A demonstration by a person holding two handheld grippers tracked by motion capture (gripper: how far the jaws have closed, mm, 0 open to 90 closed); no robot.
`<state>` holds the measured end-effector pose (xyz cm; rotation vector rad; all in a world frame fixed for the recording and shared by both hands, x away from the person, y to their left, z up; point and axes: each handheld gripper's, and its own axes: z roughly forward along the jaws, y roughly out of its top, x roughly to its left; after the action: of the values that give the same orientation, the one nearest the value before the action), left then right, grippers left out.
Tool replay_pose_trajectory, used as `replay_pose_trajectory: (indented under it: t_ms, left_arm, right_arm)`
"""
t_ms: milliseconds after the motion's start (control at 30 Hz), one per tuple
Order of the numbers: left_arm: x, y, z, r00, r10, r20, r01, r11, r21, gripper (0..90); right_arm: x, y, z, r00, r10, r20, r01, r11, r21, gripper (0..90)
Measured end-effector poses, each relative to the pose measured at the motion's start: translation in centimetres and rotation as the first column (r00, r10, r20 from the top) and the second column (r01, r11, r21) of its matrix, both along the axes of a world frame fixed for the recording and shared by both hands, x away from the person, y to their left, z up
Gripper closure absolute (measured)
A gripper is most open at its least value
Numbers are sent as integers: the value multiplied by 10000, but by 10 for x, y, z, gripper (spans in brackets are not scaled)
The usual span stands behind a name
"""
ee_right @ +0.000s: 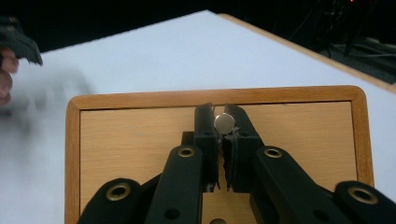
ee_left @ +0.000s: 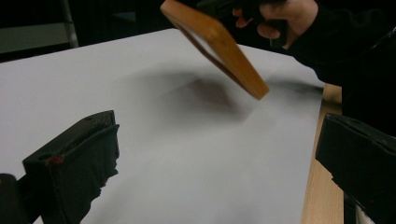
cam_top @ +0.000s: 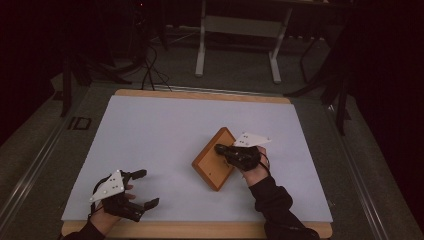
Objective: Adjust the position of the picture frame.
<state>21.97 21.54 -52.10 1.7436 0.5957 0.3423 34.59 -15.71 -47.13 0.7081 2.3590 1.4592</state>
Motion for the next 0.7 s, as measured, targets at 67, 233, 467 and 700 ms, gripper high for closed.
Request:
replay_pose_trajectory:
  t_ms: [67, 233, 467, 700]
  left_arm:
    - [0, 0, 0, 10000, -17, 4, 17, 10000, 2, 0]
    - [0, 0, 0, 10000, -47, -12, 47, 10000, -16, 0]
    - [0, 0, 0, 10000, -75, 65, 75, 10000, -6, 0]
    - [-1, 0, 0, 9999, -112, 51, 112, 9999, 28, 0]
  right_arm:
    - [1, 3, -5, 9999, 5, -112, -6, 9999, -139, 851]
    - [7, 10, -15, 9996, -84, -255, 74, 9992, -405, 851]
    - [17, 20, -25, 9989, -224, -409, 205, 9987, -459, 851]
    - [25, 31, -30, 9978, -390, -541, 356, 9973, -638, 851]
